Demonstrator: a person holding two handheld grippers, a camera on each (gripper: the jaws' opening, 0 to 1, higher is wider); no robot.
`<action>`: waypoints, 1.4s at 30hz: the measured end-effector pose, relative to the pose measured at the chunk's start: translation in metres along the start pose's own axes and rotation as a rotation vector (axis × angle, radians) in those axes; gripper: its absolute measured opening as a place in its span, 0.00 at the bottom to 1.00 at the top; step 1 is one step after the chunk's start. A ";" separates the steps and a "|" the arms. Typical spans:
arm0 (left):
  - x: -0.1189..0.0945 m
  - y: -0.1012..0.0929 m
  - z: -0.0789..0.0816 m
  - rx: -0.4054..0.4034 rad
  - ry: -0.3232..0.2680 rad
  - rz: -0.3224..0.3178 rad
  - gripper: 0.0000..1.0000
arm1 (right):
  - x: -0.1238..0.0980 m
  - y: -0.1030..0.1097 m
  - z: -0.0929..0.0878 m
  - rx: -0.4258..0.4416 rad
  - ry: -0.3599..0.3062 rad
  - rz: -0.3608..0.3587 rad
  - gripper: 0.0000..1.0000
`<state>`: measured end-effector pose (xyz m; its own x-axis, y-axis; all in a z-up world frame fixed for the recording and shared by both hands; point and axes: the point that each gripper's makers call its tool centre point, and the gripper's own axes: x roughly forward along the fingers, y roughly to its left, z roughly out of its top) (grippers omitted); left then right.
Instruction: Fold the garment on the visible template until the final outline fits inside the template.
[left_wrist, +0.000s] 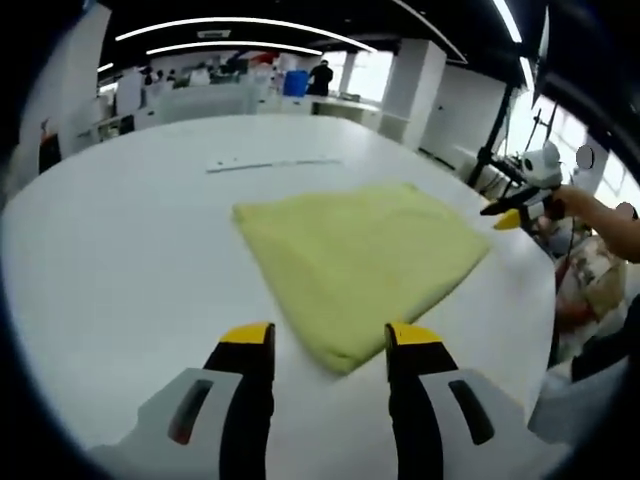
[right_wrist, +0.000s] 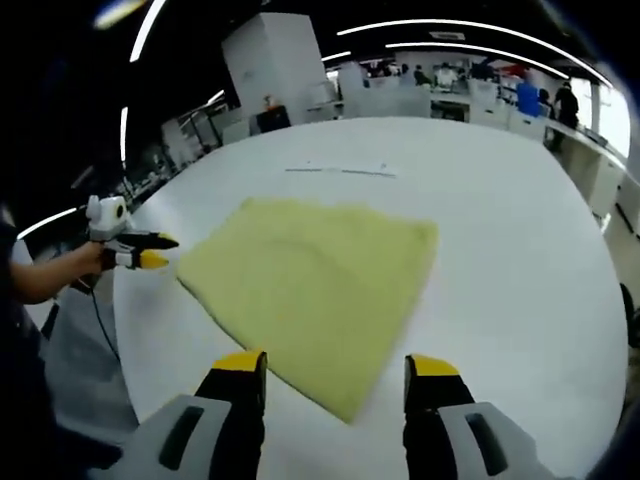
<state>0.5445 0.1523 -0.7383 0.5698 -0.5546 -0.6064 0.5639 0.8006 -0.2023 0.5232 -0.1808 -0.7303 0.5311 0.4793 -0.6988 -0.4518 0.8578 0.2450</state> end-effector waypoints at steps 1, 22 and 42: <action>0.000 -0.001 -0.002 -0.005 0.004 0.000 0.39 | 0.000 0.000 -0.002 0.008 -0.001 0.000 0.53; 0.011 -0.004 -0.025 -0.091 0.034 -0.046 0.08 | 0.008 -0.004 -0.035 0.057 -0.013 -0.010 0.14; 0.002 0.001 -0.026 -0.003 0.031 -0.026 0.00 | 0.001 -0.014 -0.038 0.082 -0.029 -0.047 0.00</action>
<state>0.5306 0.1575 -0.7593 0.5364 -0.5677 -0.6245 0.5761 0.7870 -0.2206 0.5029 -0.1993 -0.7597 0.5718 0.4420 -0.6911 -0.3659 0.8914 0.2673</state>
